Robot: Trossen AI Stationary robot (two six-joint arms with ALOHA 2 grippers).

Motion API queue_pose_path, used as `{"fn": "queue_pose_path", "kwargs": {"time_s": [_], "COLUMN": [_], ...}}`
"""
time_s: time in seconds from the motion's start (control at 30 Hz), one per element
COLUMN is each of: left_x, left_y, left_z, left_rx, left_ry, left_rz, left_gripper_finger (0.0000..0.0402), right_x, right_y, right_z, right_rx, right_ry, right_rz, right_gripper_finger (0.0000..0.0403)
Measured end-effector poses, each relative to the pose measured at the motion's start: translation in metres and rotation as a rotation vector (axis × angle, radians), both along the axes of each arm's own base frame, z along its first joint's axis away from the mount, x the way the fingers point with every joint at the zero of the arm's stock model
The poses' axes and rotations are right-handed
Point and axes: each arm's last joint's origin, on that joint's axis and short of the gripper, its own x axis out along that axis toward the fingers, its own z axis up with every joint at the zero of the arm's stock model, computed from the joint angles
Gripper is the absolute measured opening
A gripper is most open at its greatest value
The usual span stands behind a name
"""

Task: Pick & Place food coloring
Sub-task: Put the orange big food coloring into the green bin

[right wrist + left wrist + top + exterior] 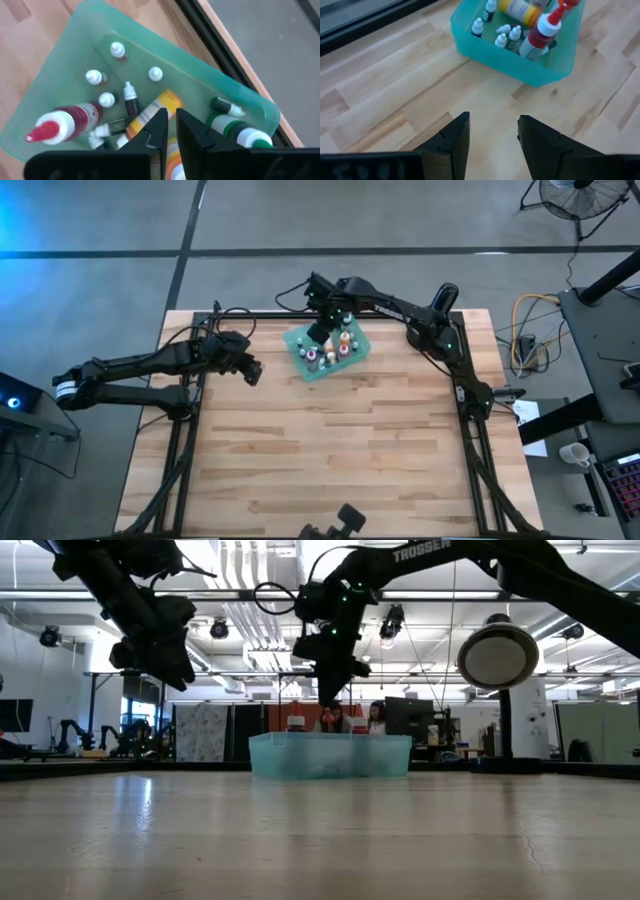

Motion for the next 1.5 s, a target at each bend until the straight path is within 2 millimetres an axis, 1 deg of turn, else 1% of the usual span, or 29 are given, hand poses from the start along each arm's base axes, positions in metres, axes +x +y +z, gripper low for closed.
{"fn": "queue_pose_path", "kwargs": {"time_s": [0.13, 0.3, 0.47, 0.53, 0.6, 0.67, 0.73, 0.87, 0.93, 1.07, 1.17, 1.27, 1.37, 1.43, 1.5], "left_x": [0.000, 0.000, 0.000, 0.000, 0.000, -0.001, -0.001, -0.001, -0.001, -0.001, -0.001, -0.001, -0.002, -0.002, -0.001], "left_y": [0.000, 0.001, 0.001, 0.001, 0.001, 0.002, 0.003, 0.003, 0.003, 0.003, 0.003, 0.003, 0.003, 0.003, 0.003], "left_z": [0.000, 0.000, 0.000, 0.001, 0.001, 0.001, 0.001, 0.001, 0.001, 0.001, 0.000, 0.000, 0.000, 0.000, 0.000], "left_rx": [0.005, 0.005, 0.020, 0.022, 0.022, 0.027, 0.035, 0.038, 0.040, 0.039, 0.032, 0.030, 0.028, 0.031, 0.042], "left_ry": [-0.003, -0.005, 0.000, -0.001, -0.001, 0.001, 0.004, 0.003, 0.005, 0.006, 0.011, 0.017, 0.020, 0.022, 0.023], "left_rz": [0.019, 0.028, 0.044, 0.044, 0.046, 0.043, 0.039, 0.040, 0.036, 0.027, 0.022, 0.022, 0.022, 0.018, 0.011], "left_gripper_finger": [0.0140, 0.0140, 0.0140, 0.0140, 0.0140, 0.0140, 0.0140, 0.0140, 0.0140, 0.0140, 0.0140, 0.0140, 0.0140, 0.0140, 0.0140], "right_x": [0.000, -0.003, -0.004, -0.004, -0.006, -0.007, -0.005, 0.001, 0.003, 0.007, 0.008, 0.007, 0.006, 0.007, 0.005], "right_y": [-0.001, 0.000, 0.000, 0.001, 0.002, 0.001, 0.000, -0.004, -0.005, -0.007, -0.010, -0.014, -0.015, -0.013, -0.010], "right_z": [0.003, 0.006, 0.007, 0.010, 0.014, 0.015, 0.006, -0.022, -0.030, -0.046, -0.054, -0.054, -0.050, -0.039, -0.019], "right_rx": [-0.016, -0.020, -0.013, -0.006, 0.044, 0.133, 0.185, 0.245, 0.269, 0.292, 0.254, 0.226, 0.194, 0.171, 0.152], "right_ry": [-0.009, 0.005, -0.002, -0.017, -0.054, -0.098, -0.094, -0.046, -0.037, -0.015, 0.009, 0.010, 0.019, -0.004, -0.045], "right_rz": [0.017, 0.055, 0.035, 0.013, -0.012, -0.030, -0.079, -0.179, -0.225, -0.275, -0.307, -0.319, -0.285, -0.240, -0.219], "right_gripper_finger": [0.0022, 0.0029, 0.0060, 0.0078, 0.0094, 0.0110, 0.0125, 0.0153, 0.0162, 0.0168, 0.0164, 0.0157, 0.0147, 0.0141, 0.0136]}}
